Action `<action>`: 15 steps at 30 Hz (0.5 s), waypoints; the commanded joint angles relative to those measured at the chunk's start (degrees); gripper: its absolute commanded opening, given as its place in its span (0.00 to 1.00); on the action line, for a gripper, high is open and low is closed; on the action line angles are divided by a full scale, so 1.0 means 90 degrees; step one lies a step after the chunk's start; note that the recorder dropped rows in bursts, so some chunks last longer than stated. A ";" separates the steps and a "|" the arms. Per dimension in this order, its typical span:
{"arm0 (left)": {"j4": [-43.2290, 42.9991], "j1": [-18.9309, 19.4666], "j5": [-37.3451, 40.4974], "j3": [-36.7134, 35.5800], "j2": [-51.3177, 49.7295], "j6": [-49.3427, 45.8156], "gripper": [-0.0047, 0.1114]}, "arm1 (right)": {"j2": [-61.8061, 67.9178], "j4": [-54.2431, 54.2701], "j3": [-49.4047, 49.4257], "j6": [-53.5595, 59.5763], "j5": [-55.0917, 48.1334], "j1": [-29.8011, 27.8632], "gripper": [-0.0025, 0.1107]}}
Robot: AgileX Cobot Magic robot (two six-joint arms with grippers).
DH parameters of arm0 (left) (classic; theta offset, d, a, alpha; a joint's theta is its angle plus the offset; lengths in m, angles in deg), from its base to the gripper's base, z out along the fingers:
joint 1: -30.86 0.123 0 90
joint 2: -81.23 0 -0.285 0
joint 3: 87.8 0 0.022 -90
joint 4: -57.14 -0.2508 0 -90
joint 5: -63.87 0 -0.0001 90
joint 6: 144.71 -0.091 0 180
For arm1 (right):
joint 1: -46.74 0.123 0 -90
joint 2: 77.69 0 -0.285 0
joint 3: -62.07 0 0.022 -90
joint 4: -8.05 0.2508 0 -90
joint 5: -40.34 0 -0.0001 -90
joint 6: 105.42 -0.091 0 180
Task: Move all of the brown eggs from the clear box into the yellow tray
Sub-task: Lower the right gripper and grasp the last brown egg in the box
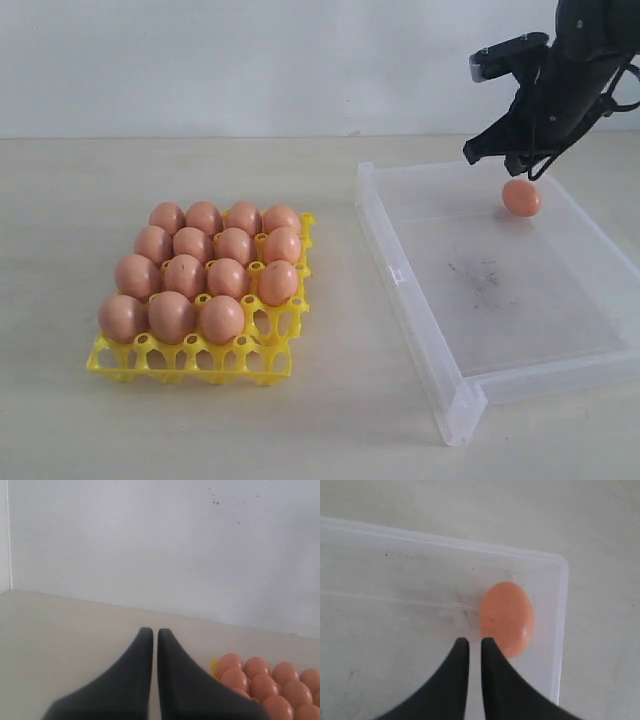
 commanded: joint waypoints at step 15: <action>0.0056 -0.0011 -0.0006 -0.0022 0.0016 0.0057 0.07 | 0.1007 -0.0655 -0.0679 -0.0202 0.0335 -0.0051 0.52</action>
